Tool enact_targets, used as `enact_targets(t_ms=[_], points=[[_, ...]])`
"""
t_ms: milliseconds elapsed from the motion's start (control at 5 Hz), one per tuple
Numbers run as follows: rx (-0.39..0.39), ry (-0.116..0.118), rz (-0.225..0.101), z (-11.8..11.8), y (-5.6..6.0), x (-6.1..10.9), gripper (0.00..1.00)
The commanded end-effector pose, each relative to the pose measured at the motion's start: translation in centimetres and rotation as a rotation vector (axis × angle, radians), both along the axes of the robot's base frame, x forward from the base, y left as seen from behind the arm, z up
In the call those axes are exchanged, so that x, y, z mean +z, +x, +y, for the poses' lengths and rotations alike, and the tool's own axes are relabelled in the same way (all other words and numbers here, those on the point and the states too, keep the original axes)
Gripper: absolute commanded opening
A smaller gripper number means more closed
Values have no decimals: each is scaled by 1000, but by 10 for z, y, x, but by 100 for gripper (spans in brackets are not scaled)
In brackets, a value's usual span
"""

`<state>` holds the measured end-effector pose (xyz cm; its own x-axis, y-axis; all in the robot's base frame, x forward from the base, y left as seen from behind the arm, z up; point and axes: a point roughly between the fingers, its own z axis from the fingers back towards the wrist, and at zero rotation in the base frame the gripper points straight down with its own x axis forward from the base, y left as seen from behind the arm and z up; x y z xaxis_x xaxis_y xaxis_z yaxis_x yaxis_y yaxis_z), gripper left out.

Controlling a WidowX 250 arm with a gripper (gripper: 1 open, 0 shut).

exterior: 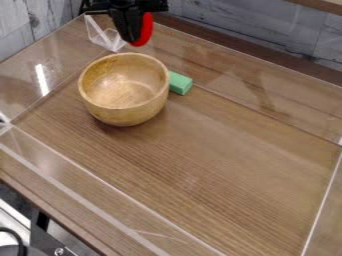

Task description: Move the red fruit to the left side of the table

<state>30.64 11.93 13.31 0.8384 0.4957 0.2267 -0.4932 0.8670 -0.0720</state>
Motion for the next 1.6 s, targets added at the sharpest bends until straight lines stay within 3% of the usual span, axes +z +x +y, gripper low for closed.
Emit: enact_targets(t_ms=[0,400,800,1000,1200,1400], points=[[26,25,-39,10,-2,11,0],[42,35,-40,16,-8,7,0],[-106,19,-60,-53,36,17,0],[-184,34,-62,-90,58,5,0],[-257,40,-67,-126,68,-2,0],[-302,48,-67,-151,68,-9,0]])
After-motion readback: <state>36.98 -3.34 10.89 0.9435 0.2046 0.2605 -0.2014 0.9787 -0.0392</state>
